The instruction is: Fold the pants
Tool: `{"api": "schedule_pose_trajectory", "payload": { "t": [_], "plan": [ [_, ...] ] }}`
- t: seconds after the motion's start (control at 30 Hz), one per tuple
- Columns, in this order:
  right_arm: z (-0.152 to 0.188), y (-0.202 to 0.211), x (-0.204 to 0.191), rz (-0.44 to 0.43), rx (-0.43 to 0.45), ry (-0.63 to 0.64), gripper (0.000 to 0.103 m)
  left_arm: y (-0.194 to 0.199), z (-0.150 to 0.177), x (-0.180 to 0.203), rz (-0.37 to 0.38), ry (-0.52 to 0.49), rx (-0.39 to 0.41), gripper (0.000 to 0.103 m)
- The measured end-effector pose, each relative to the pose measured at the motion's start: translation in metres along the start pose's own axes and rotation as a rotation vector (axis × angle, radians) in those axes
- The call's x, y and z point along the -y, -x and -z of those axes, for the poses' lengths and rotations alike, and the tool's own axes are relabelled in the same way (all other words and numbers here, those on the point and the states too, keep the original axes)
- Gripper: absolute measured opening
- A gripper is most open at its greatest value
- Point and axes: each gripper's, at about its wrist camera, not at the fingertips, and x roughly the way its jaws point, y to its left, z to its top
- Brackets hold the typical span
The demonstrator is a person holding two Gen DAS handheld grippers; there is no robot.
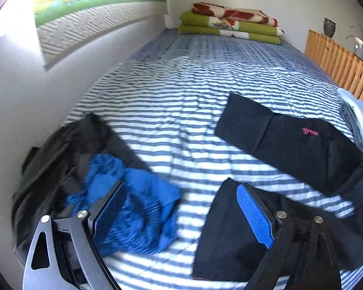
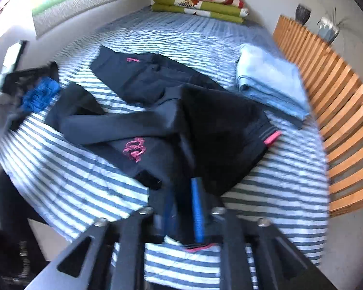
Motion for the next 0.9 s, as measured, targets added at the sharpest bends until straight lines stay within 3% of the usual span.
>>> {"api": "schedule_pose_trajectory", "payload": {
  "t": [0.13, 0.17, 0.2, 0.27, 0.33, 0.37, 0.43, 0.53, 0.63, 0.7, 0.9],
  "plan": [
    [-0.018, 0.025, 0.008, -0.21, 0.131, -0.068, 0.025, -0.028, -0.023, 0.018, 0.054, -0.003, -0.031, 0.094],
    [-0.023, 0.03, 0.013, -0.223, 0.165, -0.096, 0.036, -0.035, -0.029, 0.021, 0.065, -0.002, -0.035, 0.094],
    [-0.031, 0.032, 0.022, -0.194, 0.199, -0.145, 0.059, -0.042, -0.035, 0.023, 0.072, 0.008, -0.036, 0.094],
    [-0.046, 0.028, 0.04, -0.093, 0.238, -0.232, 0.074, -0.059, -0.048, 0.027, 0.096, 0.029, -0.045, 0.094],
    [-0.057, 0.013, 0.068, 0.025, 0.254, -0.283, 0.074, -0.077, -0.06, 0.03, 0.1, 0.041, -0.055, 0.094],
    [-0.06, 0.001, 0.083, 0.1, 0.239, -0.319, 0.074, -0.084, -0.065, 0.03, 0.087, 0.044, -0.052, 0.094],
    [-0.064, -0.034, 0.12, 0.168, 0.181, -0.403, 0.074, -0.099, -0.076, 0.032, 0.066, 0.042, -0.046, 0.094],
    [-0.062, -0.081, 0.161, 0.197, 0.081, -0.517, 0.073, -0.12, -0.094, 0.034, 0.085, 0.036, -0.054, 0.094],
    [-0.057, -0.111, 0.189, 0.18, 0.051, -0.611, 0.074, -0.133, -0.109, 0.037, 0.102, 0.027, -0.052, 0.095],
    [-0.06, -0.13, 0.198, 0.188, 0.024, -0.618, 0.074, -0.144, -0.12, 0.041, 0.14, 0.021, -0.076, 0.098],
    [-0.074, -0.163, 0.198, 0.174, -0.02, -0.595, 0.074, -0.179, -0.144, 0.046, 0.139, 0.055, -0.113, 0.1]
  ]
}}
